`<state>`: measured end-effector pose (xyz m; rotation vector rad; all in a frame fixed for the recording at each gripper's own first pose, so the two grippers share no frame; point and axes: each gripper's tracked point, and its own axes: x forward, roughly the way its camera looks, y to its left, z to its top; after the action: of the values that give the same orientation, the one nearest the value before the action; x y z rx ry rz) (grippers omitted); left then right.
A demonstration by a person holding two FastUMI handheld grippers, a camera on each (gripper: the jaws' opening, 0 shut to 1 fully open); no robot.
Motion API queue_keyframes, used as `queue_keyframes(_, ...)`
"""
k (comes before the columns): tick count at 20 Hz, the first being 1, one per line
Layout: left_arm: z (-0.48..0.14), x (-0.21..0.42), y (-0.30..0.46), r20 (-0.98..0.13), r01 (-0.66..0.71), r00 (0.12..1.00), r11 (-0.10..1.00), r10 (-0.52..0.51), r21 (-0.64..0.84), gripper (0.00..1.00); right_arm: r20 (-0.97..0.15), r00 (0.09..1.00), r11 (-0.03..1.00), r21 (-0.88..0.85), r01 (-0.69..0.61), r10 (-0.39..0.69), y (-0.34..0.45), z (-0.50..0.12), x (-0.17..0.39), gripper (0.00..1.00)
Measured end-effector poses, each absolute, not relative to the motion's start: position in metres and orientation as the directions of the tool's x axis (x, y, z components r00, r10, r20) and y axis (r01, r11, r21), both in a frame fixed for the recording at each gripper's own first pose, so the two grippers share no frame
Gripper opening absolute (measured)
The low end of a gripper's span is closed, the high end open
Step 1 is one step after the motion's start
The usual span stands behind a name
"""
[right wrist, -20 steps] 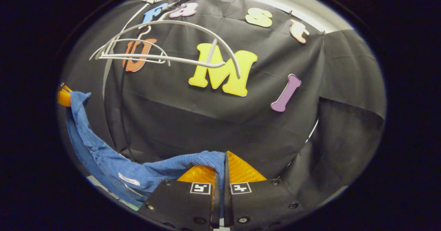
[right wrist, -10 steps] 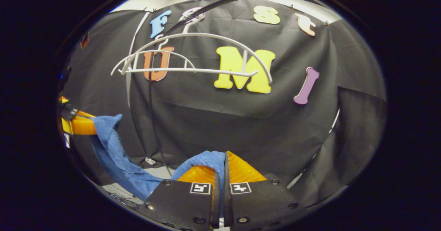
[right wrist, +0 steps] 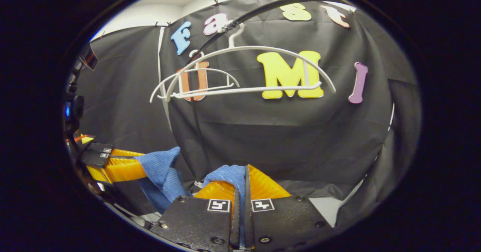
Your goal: Grasp the clothes on the hanger with both hands and then place them into the laundry hamper below.
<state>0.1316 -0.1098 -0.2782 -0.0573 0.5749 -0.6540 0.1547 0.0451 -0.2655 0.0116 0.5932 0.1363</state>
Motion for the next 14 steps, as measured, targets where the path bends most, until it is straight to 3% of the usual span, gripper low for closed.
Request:
queue_keyframes(1,-0.273,0.134,-0.11,-0.48,0.562,0.649,0.797,-0.59,-0.221,0.0,-0.55,0.819,0.986,0.082,-0.142,0.163,0.052,-0.264,0.158,0.08)
queue_keyframes(3,-0.266,0.138,-0.11,-0.464,0.563,0.656,0.796,-0.594,-0.222,0.05,-0.539,0.814,0.975,0.144,-0.167,0.219,0.066,-0.261,0.162,0.08)
queue_keyframes(5,-0.265,0.143,-0.107,-0.457,0.555,0.662,0.799,-0.593,-0.232,0.0,-0.542,0.804,0.968,0.185,-0.172,0.246,0.074,-0.265,0.165,0.07)
queue_keyframes(14,-0.345,0.147,-0.117,-0.574,0.5,0.619,0.833,-0.536,-0.238,0.0,-0.681,0.698,0.972,0.211,-0.106,0.224,0.046,-0.367,0.169,0.08)
